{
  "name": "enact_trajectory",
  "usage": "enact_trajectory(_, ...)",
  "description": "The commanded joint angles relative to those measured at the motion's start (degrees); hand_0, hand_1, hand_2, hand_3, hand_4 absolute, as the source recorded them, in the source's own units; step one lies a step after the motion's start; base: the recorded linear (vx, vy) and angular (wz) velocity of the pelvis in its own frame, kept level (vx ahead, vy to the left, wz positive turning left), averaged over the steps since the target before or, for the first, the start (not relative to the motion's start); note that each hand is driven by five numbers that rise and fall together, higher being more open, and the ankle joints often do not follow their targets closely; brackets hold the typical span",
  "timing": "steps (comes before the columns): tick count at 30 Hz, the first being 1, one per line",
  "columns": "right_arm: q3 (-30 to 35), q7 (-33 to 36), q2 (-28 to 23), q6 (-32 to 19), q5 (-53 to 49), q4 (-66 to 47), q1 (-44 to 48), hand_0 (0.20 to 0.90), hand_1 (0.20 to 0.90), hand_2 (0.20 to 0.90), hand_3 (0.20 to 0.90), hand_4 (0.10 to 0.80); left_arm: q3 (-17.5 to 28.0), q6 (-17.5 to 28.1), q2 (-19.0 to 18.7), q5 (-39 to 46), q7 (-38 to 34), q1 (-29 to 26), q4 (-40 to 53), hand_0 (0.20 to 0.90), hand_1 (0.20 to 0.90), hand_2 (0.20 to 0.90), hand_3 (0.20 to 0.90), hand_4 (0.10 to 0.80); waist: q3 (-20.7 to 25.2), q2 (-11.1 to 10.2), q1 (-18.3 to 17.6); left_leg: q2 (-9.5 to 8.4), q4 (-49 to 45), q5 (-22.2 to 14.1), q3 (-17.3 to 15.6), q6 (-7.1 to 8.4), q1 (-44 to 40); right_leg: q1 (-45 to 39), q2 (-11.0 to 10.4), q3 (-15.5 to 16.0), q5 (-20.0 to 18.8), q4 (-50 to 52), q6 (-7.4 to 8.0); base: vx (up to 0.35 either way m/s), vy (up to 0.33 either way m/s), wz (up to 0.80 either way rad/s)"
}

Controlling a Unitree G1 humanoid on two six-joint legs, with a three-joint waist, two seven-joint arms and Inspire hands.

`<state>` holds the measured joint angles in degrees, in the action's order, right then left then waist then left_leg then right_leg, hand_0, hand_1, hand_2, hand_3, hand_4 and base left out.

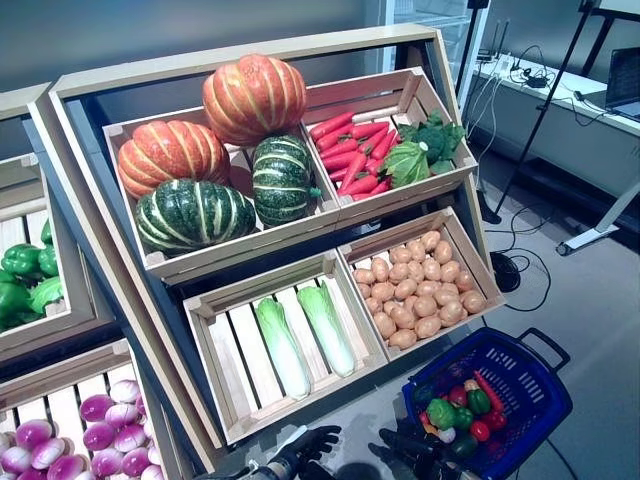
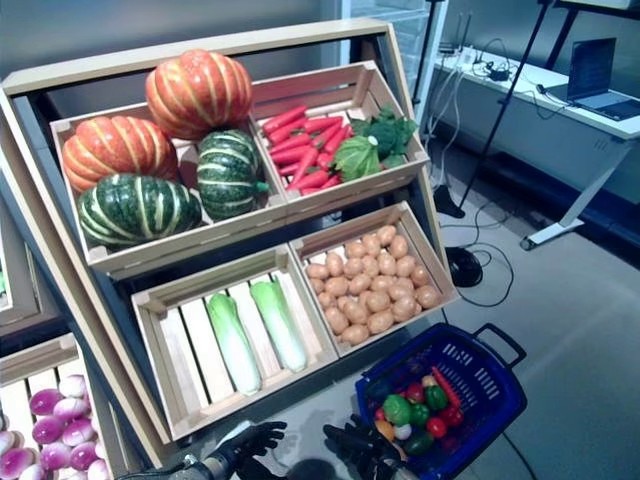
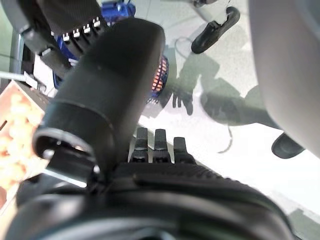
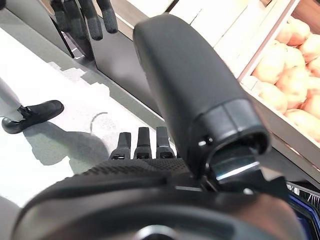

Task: Put vegetables into the basket

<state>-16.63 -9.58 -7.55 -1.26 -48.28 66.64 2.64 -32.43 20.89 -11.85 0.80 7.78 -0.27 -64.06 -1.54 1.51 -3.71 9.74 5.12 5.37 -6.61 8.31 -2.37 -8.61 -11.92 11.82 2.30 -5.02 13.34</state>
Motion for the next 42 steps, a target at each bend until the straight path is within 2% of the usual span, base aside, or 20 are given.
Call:
enact_trajectory(1, -0.87, -3.53, 3.34, -0.13, -3.14, 1.86, 3.90, 0.900, 0.900, 0.900, 0.900, 0.800, -2.03, 1.92, 1.01, -0.62, 2.46, -6.80, -2.26, 0.900, 0.900, 0.900, 0.900, 0.800, -0.82, 0.07, 1.38, -1.81, -0.12, -4.62, -2.02, -2.50, -2.44, 3.21, 1.99, -0.70, -3.72, 0.02, -4.38, 0.000, 0.000, 0.00)
enact_trajectory(4, -1.28, -3.14, 3.24, 0.70, -3.24, 1.81, 3.80, 0.900, 0.900, 0.900, 0.900, 0.800, -2.78, 1.53, 0.94, -0.74, 4.75, -6.72, -2.05, 0.900, 0.900, 0.900, 0.900, 0.800, -0.61, 0.20, 1.26, -1.80, -0.12, -4.66, -2.04, -2.50, -2.75, 2.93, 2.14, -0.80, -3.63, 0.02, -4.45, 0.011, -0.001, 0.00)
enact_trajectory(7, -1.13, -3.12, 3.28, 1.05, -3.72, 2.10, 3.61, 0.900, 0.900, 0.900, 0.900, 0.800, -2.75, 4.01, 0.60, -1.06, 1.17, -6.95, -1.86, 0.900, 0.900, 0.900, 0.900, 0.800, -0.35, 0.28, 1.20, -1.88, -0.12, -4.72, -1.98, -2.47, -3.00, 2.65, 2.09, -0.76, -3.60, 0.02, -4.39, 0.047, -0.006, 0.02)
enact_trajectory(9, -1.03, -3.26, 3.13, 1.25, -4.52, 2.07, 3.43, 0.900, 0.900, 0.900, 0.900, 0.800, -2.89, 8.72, -0.27, -5.72, -3.74, -7.32, -0.76, 0.900, 0.900, 0.900, 0.900, 0.800, -0.22, 0.30, 1.17, -1.90, -0.12, -4.77, -1.99, -2.36, -3.10, 2.53, 2.02, -0.77, -3.51, 0.02, -4.36, 0.054, -0.002, 0.00)
enact_trajectory(13, -1.36, -2.64, 2.18, 2.08, -4.74, -0.76, 2.61, 0.900, 0.900, 0.900, 0.900, 0.800, -3.43, 11.65, -4.29, -17.76, -17.61, -8.28, 7.32, 0.900, 0.900, 0.900, 0.900, 0.800, -0.47, 0.47, 0.82, -2.10, -0.12, -4.66, -1.95, -2.19, -2.96, 2.85, 2.12, -1.61, -3.67, 0.02, -4.28, 0.040, 0.008, 0.00)
enact_trajectory(15, -1.92, -1.05, 1.09, 2.36, -5.62, -4.27, 2.33, 0.900, 0.900, 0.900, 0.900, 0.800, -3.28, 10.84, -8.38, -25.45, -23.10, -9.98, 15.11, 0.900, 0.900, 0.900, 0.900, 0.800, -1.24, 0.59, 0.82, -2.02, -0.12, -4.38, -1.90, -2.12, -2.48, 3.40, 2.05, -1.66, -3.90, 0.02, -4.41, -0.062, 0.037, 0.00)
enact_trajectory(17, -1.65, 0.18, -0.86, 2.76, -6.85, -6.92, 2.22, 0.900, 0.900, 0.900, 0.900, 0.800, -4.05, 9.28, -13.48, -36.73, -30.75, -12.25, 23.04, 0.900, 0.900, 0.900, 0.900, 0.800, -1.96, 0.91, 0.82, -2.02, -0.12, -4.28, -1.85, -2.28, -1.94, 3.93, 2.14, -1.76, -4.12, 0.02, -4.46, -0.075, 0.047, 0.02)
enact_trajectory(21, -0.06, -0.59, -3.11, 0.43, -5.35, -6.49, 1.50, 0.900, 0.900, 0.900, 0.900, 0.800, -4.64, 5.94, -23.53, -53.07, -41.74, -16.17, 31.84, 0.900, 0.900, 0.900, 0.900, 0.800, -1.77, 1.16, 0.74, -2.14, -0.12, -4.71, -1.87, -2.38, -1.87, 3.91, 2.23, -1.59, -4.01, 0.02, -4.39, 0.026, 0.007, 0.00)
enact_trajectory(25, 0.88, -1.19, -4.13, -1.22, -3.96, -7.27, -0.02, 0.900, 0.900, 0.900, 0.900, 0.800, -4.83, 2.40, -31.41, -61.39, -44.71, -18.18, 37.17, 0.900, 0.900, 0.900, 0.900, 0.800, -0.93, 1.14, 0.14, -2.01, -0.12, -5.00, -2.21, -2.35, -2.16, 3.70, 2.27, -1.77, -3.93, 0.02, -4.10, 0.082, -0.002, 0.02)
enact_trajectory(28, 1.34, -1.34, -5.21, -1.94, -3.32, -8.33, -0.65, 0.900, 0.900, 0.900, 0.900, 0.800, -5.89, 0.96, -36.31, -63.70, -43.38, -20.44, 38.96, 0.900, 0.900, 0.900, 0.900, 0.800, -0.35, 1.06, -0.45, -1.85, -0.12, -5.08, -2.73, -2.38, -2.28, 3.59, 2.21, -1.76, -3.92, 0.02, -3.82, 0.063, -0.004, 0.00)
enact_trajectory(31, 1.76, -1.91, -6.13, -2.28, -2.87, -8.02, -0.25, 0.900, 0.900, 0.900, 0.900, 0.800, -9.21, -0.60, -38.63, -65.83, -41.69, -22.27, 37.10, 0.900, 0.900, 0.900, 0.900, 0.800, -0.11, 0.97, -1.22, -1.67, -0.45, -5.06, -3.25, -2.46, -2.81, 3.50, 2.12, -2.16, -3.63, 0.62, -3.70, 0.077, 0.009, 0.00)
enact_trajectory(34, 2.00, -1.39, -6.88, -2.39, -2.20, -7.32, 0.64, 0.900, 0.900, 0.900, 0.900, 0.800, -11.43, -1.49, -38.64, -67.36, -41.23, -23.37, 34.71, 0.900, 0.900, 0.900, 0.900, 0.800, -0.46, 0.92, -1.49, -1.54, -1.54, -5.15, -3.48, -2.45, -2.93, 3.59, 2.07, -2.69, -3.08, 1.68, -3.91, 0.057, 0.026, -0.03)
enact_trajectory(39, 2.02, -0.83, -9.18, -0.57, -4.31, -7.68, 3.71, 0.900, 0.900, 0.900, 0.900, 0.800, -16.34, -3.44, -36.84, -69.17, -39.04, -26.62, 28.73, 0.900, 0.900, 0.900, 0.900, 0.800, -2.44, 0.87, -1.90, -0.98, -6.24, -5.75, -2.75, -1.96, 0.17, 6.17, 1.99, -3.77, -1.69, 5.69, -4.60, -0.021, 0.050, -0.03)
enact_trajectory(42, 1.55, -0.39, -10.62, -0.01, -6.08, -8.57, 6.08, 0.900, 0.900, 0.900, 0.900, 0.800, -18.58, -3.00, -35.47, -71.19, -39.36, -29.12, 23.88, 0.900, 0.900, 0.900, 0.900, 0.800, -3.77, 0.72, -1.83, -0.76, -8.45, -5.97, -2.50, -1.68, 2.56, 8.15, 2.01, -3.82, -1.25, 7.27, -5.07, -0.137, 0.047, -0.09)
